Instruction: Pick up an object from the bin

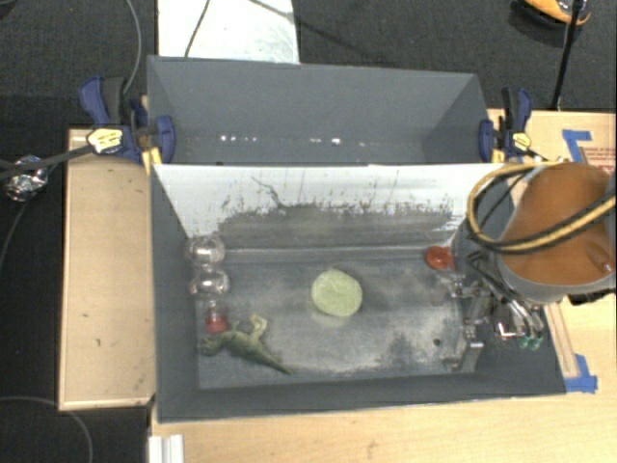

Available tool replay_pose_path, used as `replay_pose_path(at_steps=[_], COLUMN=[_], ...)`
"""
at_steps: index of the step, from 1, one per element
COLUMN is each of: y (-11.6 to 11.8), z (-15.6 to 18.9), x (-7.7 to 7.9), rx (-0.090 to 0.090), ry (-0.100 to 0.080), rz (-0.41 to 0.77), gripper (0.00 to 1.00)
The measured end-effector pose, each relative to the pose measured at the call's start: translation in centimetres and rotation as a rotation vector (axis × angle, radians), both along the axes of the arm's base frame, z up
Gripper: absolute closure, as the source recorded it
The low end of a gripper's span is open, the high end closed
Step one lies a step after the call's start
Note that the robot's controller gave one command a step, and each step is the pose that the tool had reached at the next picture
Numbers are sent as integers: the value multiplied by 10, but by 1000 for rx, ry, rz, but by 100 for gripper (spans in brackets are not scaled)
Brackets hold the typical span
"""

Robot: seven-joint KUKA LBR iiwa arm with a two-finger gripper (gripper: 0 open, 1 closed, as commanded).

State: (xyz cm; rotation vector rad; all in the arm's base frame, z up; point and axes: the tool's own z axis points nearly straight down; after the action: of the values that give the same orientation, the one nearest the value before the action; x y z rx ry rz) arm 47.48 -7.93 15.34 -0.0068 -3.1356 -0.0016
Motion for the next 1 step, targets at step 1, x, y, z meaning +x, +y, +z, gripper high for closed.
replay_pose_path(at_steps=[1], y=[0], z=[4], x=[2], rx=[-1], ry=[-8], rz=[3], gripper=[0])
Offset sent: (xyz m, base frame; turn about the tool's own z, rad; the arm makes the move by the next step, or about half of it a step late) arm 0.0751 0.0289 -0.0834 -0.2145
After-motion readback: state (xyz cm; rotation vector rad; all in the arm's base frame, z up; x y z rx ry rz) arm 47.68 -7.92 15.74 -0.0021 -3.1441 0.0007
